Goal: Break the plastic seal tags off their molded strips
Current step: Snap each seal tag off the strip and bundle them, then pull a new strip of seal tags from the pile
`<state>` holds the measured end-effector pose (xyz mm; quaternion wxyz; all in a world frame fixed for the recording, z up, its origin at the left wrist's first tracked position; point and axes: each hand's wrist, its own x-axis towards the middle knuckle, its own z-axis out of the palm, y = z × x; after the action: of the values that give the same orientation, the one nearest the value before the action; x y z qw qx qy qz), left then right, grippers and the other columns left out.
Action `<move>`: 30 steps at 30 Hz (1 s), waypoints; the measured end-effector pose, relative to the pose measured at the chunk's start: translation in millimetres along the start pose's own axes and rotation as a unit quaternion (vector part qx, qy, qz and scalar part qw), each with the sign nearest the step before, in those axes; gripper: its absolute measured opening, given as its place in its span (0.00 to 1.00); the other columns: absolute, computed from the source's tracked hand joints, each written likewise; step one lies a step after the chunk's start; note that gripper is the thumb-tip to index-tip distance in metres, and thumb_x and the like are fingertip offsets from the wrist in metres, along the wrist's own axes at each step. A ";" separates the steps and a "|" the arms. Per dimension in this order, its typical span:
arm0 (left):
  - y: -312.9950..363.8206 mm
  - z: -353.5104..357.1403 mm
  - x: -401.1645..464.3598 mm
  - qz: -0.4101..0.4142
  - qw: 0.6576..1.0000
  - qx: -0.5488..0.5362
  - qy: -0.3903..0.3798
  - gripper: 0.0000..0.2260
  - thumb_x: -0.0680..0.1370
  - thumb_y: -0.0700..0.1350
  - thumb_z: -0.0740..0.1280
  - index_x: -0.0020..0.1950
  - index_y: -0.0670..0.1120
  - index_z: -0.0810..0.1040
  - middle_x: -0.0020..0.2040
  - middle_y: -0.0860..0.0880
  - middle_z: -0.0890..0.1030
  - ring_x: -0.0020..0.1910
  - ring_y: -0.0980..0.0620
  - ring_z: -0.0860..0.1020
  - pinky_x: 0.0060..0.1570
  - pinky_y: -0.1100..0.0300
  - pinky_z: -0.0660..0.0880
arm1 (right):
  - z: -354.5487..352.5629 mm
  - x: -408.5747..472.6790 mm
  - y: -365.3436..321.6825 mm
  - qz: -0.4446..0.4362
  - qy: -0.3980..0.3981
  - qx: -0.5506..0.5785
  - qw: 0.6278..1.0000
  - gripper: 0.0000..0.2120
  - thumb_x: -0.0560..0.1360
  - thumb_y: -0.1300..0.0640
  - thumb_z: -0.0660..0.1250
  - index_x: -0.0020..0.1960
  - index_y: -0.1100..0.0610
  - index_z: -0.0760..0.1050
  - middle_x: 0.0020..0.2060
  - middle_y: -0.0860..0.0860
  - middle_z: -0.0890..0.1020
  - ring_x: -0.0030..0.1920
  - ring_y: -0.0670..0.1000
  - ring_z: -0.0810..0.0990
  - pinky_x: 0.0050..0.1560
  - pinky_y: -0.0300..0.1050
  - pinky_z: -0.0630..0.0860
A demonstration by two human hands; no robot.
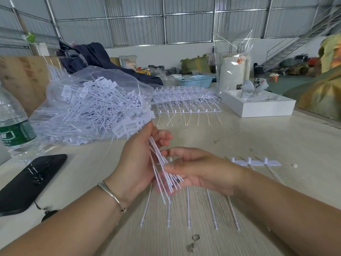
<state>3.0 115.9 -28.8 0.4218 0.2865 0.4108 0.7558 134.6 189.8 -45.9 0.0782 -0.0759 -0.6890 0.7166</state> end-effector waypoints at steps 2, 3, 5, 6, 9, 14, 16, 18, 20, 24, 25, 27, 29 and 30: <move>-4.2 1.7 -3.4 0.046 0.994 0.097 0.013 0.24 0.83 0.53 0.55 0.31 0.50 0.80 0.41 0.49 0.83 0.40 0.55 0.76 0.37 0.61 0.73 | 2.1 -1.4 -0.1 0.019 -0.013 -0.043 0.999 0.21 0.75 0.58 0.68 0.66 0.61 0.71 0.51 0.62 0.83 0.46 0.60 0.83 0.43 0.48 0.80; -6.1 2.0 -5.2 0.080 0.984 0.158 0.022 0.26 0.83 0.53 0.54 0.30 0.52 0.82 0.44 0.50 0.84 0.43 0.56 0.76 0.42 0.58 0.73 | 2.3 -2.0 -0.3 0.029 -0.011 -0.066 0.997 0.20 0.76 0.59 0.68 0.65 0.61 0.71 0.51 0.64 0.83 0.43 0.61 0.83 0.40 0.47 0.80; -8.6 3.5 -8.4 0.153 0.952 0.261 0.046 0.25 0.83 0.54 0.53 0.34 0.54 0.83 0.48 0.49 0.84 0.45 0.55 0.77 0.49 0.53 0.73 | 2.5 -2.8 0.0 0.043 -0.006 -0.110 0.993 0.16 0.75 0.59 0.69 0.60 0.62 0.73 0.47 0.63 0.83 0.36 0.57 0.81 0.32 0.43 0.75; -9.5 4.5 -9.9 0.177 0.940 0.287 0.051 0.25 0.83 0.55 0.53 0.36 0.52 0.84 0.49 0.48 0.84 0.45 0.55 0.78 0.52 0.53 0.73 | 3.5 -3.0 0.1 0.043 -0.003 -0.131 0.990 0.11 0.74 0.58 0.68 0.55 0.61 0.75 0.43 0.61 0.84 0.32 0.54 0.79 0.29 0.41 0.71; -12.5 8.5 -12.3 0.172 0.944 0.280 0.037 0.21 0.82 0.55 0.56 0.41 0.48 0.83 0.46 0.49 0.84 0.44 0.59 0.77 0.51 0.57 0.72 | 7.8 -2.7 1.5 0.024 0.020 -0.164 0.986 0.06 0.77 0.57 0.63 0.42 0.56 0.75 0.30 0.55 0.79 0.24 0.48 0.70 0.25 0.39 0.62; -20.3 9.0 -16.0 0.060 0.950 0.302 -0.042 0.08 0.79 0.48 0.65 0.56 0.48 0.77 0.44 0.46 0.83 0.39 0.54 0.81 0.40 0.64 0.77 | 6.9 -2.9 -2.2 -0.031 0.138 -0.132 0.981 0.15 0.79 0.65 0.56 0.34 0.58 0.67 0.22 0.53 0.72 0.22 0.48 0.62 0.30 0.45 0.56; -24.7 7.4 -16.1 0.053 0.928 0.362 -0.067 0.10 0.80 0.50 0.63 0.57 0.47 0.77 0.41 0.42 0.83 0.36 0.52 0.82 0.44 0.61 0.77 | 5.0 -2.2 -3.9 -0.026 0.152 -0.147 0.977 0.15 0.78 0.68 0.54 0.34 0.59 0.68 0.22 0.56 0.71 0.20 0.49 0.62 0.29 0.45 0.55; -26.2 6.2 -15.6 0.062 0.912 0.397 -0.082 0.12 0.81 0.51 0.61 0.56 0.45 0.78 0.37 0.40 0.83 0.35 0.50 0.82 0.49 0.55 0.77 | 2.9 -1.0 -3.2 -0.013 0.150 -0.176 0.973 0.14 0.78 0.69 0.52 0.36 0.61 0.67 0.23 0.58 0.73 0.20 0.51 0.62 0.28 0.45 0.55; -24.8 5.7 -16.1 0.061 0.915 0.388 -0.090 0.12 0.83 0.49 0.59 0.56 0.44 0.78 0.33 0.41 0.82 0.34 0.47 0.82 0.50 0.50 0.77 | 3.6 -0.2 -2.0 -0.012 0.147 -0.207 0.967 0.14 0.78 0.69 0.52 0.36 0.61 0.68 0.25 0.60 0.75 0.21 0.53 0.65 0.28 0.44 0.59; -23.0 6.8 -19.2 0.072 0.937 0.338 -0.060 0.11 0.83 0.44 0.58 0.52 0.43 0.79 0.34 0.46 0.83 0.31 0.49 0.81 0.38 0.58 0.78 | 5.8 1.3 2.0 -0.026 0.134 -0.257 0.957 0.05 0.73 0.60 0.58 0.41 0.52 0.71 0.31 0.60 0.82 0.23 0.56 0.75 0.23 0.36 0.65; -22.5 6.8 -17.9 0.078 0.945 0.314 -0.041 0.11 0.83 0.43 0.57 0.51 0.42 0.79 0.37 0.46 0.84 0.33 0.49 0.82 0.35 0.60 0.77 | 5.6 1.6 3.4 -0.024 0.130 -0.262 0.956 0.02 0.71 0.56 0.60 0.42 0.53 0.71 0.33 0.59 0.83 0.24 0.56 0.78 0.22 0.36 0.66; -17.5 5.0 -10.6 0.100 0.958 0.267 0.007 0.12 0.84 0.42 0.56 0.48 0.40 0.76 0.38 0.48 0.85 0.35 0.51 0.82 0.32 0.63 0.76 | 2.8 1.3 5.4 -0.021 0.134 -0.264 0.955 0.05 0.73 0.54 0.64 0.45 0.56 0.73 0.36 0.57 0.85 0.25 0.55 0.79 0.23 0.36 0.67; -7.5 -3.1 4.5 0.128 0.957 0.253 0.062 0.11 0.84 0.42 0.54 0.45 0.43 0.72 0.29 0.51 0.79 0.27 0.51 0.77 0.25 0.63 0.72 | -0.5 -0.3 3.9 -0.029 0.149 -0.256 0.955 0.02 0.78 0.60 0.65 0.47 0.57 0.75 0.36 0.57 0.85 0.26 0.54 0.80 0.24 0.37 0.68; -0.8 -9.7 14.5 0.140 0.948 0.270 0.095 0.11 0.84 0.42 0.53 0.44 0.45 0.70 0.26 0.52 0.74 0.23 0.51 0.72 0.22 0.64 0.68 | -2.4 -1.9 2.7 -0.034 0.155 -0.259 0.953 0.03 0.78 0.62 0.64 0.46 0.58 0.76 0.36 0.57 0.85 0.26 0.54 0.80 0.24 0.37 0.68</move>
<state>-11.2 125.2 -33.1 0.1775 0.3710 0.5936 0.6918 136.9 191.6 -48.7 0.1860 -0.1807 -0.8323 0.4899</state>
